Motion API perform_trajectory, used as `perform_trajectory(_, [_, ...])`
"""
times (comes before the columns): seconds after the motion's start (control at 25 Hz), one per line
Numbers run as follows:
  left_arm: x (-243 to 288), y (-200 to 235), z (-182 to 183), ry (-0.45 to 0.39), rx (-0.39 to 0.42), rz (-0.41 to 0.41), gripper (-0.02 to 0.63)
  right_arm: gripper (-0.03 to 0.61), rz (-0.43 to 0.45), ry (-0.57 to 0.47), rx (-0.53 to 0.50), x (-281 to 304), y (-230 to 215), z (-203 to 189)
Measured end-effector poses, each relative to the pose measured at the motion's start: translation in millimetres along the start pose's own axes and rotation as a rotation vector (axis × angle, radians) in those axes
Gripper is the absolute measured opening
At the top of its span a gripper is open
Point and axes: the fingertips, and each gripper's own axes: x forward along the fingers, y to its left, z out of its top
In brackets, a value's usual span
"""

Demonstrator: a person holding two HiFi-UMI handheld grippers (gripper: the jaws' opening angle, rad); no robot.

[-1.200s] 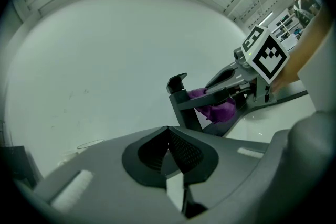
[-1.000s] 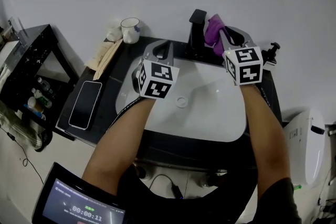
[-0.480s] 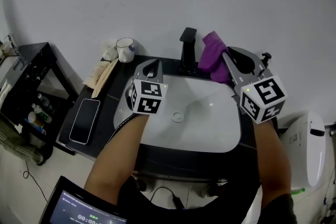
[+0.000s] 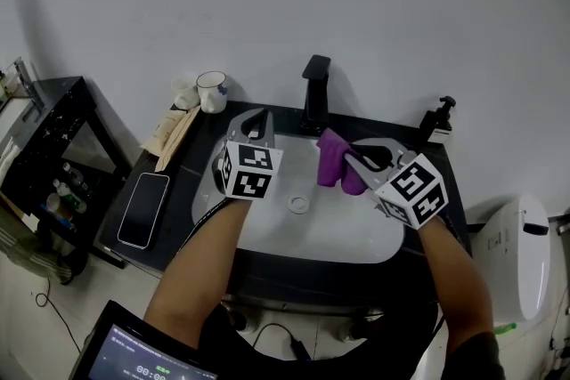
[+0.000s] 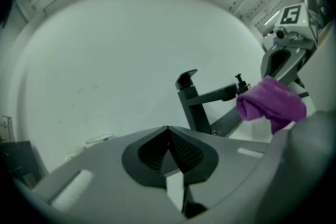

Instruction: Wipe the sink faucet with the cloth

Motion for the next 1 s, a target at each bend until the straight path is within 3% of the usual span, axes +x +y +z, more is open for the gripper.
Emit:
perform_trajectory(0.16, [1, -2, 1, -0.001, -0.009, 0.0, 0.017, 0.038, 0.018, 0.06, -0.006, 35, -3, -11])
perform_trajectory(0.32, [0, -1, 3, -0.014, -0.011, -0.004, 0.017, 0.038, 0.006, 0.07, 0.055, 66, -18, -13])
perform_trajectory(0.52, [4, -6, 4, -0.018, -0.01, -0.023, 0.017, 0.038, -0.085, -0.013, 0.117, 88, -46, 2])
perform_trajectory(0.72, [5, -7, 7, -0.033, -0.017, -0.025, 0.017, 0.038, -0.217, -0.045, 0.105, 99, -74, 13])
perform_trajectory(1.0, [6, -8, 8, -0.034, -0.015, -0.026, 0.017, 0.038, -0.207, -0.004, 0.128, 112, -83, 11])
